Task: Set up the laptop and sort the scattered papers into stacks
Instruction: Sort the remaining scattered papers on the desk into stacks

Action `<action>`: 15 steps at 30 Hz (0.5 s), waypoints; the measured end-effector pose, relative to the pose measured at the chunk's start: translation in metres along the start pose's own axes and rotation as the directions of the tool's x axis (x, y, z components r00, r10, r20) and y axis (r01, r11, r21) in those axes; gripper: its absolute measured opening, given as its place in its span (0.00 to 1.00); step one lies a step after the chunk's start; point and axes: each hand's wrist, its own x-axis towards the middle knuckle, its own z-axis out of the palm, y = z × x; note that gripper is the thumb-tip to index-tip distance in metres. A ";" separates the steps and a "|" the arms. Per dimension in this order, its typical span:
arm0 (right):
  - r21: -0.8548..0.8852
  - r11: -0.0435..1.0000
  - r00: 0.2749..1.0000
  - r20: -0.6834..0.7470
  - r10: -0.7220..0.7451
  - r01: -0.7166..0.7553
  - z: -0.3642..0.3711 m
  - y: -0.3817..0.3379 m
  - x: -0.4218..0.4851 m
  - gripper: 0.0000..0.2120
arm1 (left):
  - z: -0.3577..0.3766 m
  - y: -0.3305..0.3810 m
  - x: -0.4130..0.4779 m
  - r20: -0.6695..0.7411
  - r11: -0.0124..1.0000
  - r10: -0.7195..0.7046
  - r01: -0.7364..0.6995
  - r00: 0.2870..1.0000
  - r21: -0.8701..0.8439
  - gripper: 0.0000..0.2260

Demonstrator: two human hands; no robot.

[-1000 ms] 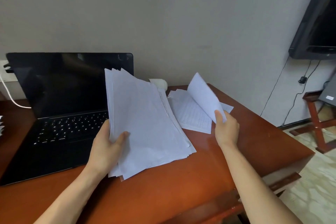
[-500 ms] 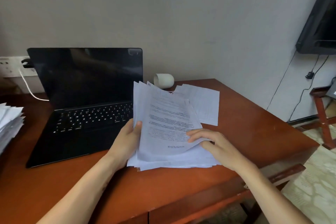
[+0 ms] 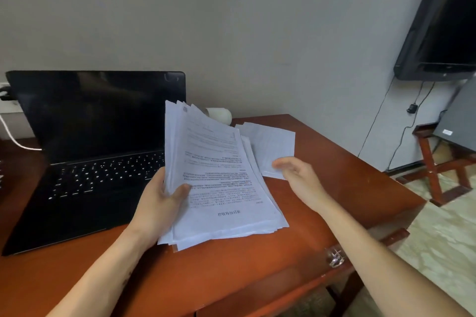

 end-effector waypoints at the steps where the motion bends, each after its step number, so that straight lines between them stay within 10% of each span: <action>1: -0.090 0.996 1.000 -0.020 0.011 -0.013 -0.001 0.005 0.012 0.15 | -0.002 -0.001 0.001 -0.024 1.000 0.020 -0.020 1.000 0.014 0.12; 7: -0.544 0.836 0.976 0.133 0.172 -0.073 0.005 0.011 0.054 0.35 | -0.013 -0.005 0.011 -0.157 0.993 0.091 -0.078 0.983 0.087 0.13; 15: -0.750 0.659 0.978 -0.087 -0.190 0.061 0.013 0.036 0.070 0.20 | -0.015 -0.008 0.013 -0.185 0.989 0.098 -0.076 0.978 0.127 0.13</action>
